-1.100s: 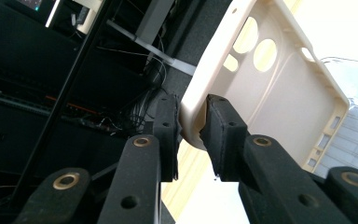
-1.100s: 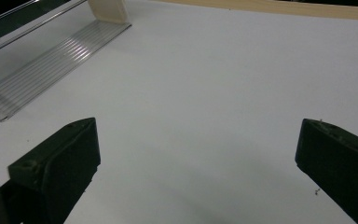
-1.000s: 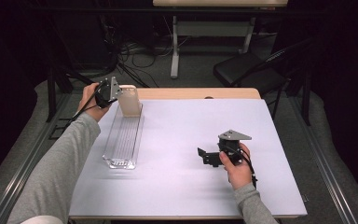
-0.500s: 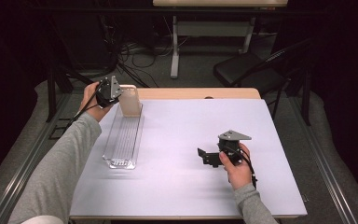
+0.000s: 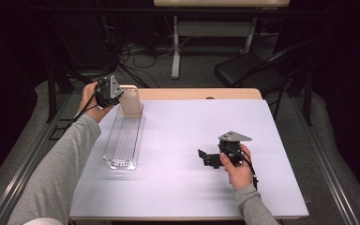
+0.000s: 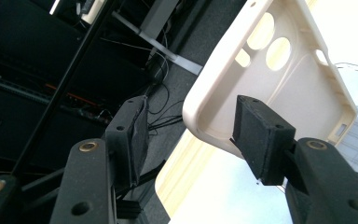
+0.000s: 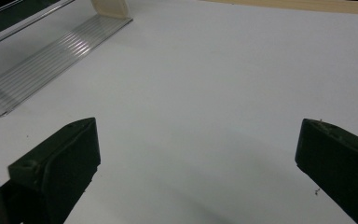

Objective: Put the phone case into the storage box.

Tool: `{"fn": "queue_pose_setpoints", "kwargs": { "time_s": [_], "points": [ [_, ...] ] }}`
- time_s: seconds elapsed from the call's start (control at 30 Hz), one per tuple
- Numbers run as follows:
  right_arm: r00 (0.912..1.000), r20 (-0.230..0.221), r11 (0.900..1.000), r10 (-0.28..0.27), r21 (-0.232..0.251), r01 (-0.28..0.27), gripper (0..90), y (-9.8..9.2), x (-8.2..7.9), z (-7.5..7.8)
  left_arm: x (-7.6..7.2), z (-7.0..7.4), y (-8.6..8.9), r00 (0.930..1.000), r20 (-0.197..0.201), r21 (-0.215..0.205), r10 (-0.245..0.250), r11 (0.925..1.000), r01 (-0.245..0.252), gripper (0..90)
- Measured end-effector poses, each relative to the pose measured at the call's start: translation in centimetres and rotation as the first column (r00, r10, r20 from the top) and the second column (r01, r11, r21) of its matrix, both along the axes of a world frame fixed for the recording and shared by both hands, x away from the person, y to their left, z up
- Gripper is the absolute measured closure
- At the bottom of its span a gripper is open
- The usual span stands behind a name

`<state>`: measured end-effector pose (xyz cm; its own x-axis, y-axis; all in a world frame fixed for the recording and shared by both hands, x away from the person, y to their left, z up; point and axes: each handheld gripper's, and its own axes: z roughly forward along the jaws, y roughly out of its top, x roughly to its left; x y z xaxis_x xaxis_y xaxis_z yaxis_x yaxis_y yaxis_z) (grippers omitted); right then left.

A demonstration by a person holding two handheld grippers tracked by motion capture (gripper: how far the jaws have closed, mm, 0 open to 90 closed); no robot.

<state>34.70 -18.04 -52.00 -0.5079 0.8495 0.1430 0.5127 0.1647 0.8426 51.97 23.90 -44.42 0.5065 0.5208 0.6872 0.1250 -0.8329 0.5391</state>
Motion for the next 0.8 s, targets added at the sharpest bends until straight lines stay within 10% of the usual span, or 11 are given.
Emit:
{"fn": "queue_pose_setpoints", "kwargs": {
  "time_s": [0.8],
  "points": [
    [0.9999, -0.010, 1.000, 0.003, -0.007, -0.003, 0.0, 0.2, 0.0, -0.3, -0.9, 1.1, 1.5, 0.9990, 0.044, -0.027, 0.008, 0.9996, -0.007, 43.2]
  ]
}}
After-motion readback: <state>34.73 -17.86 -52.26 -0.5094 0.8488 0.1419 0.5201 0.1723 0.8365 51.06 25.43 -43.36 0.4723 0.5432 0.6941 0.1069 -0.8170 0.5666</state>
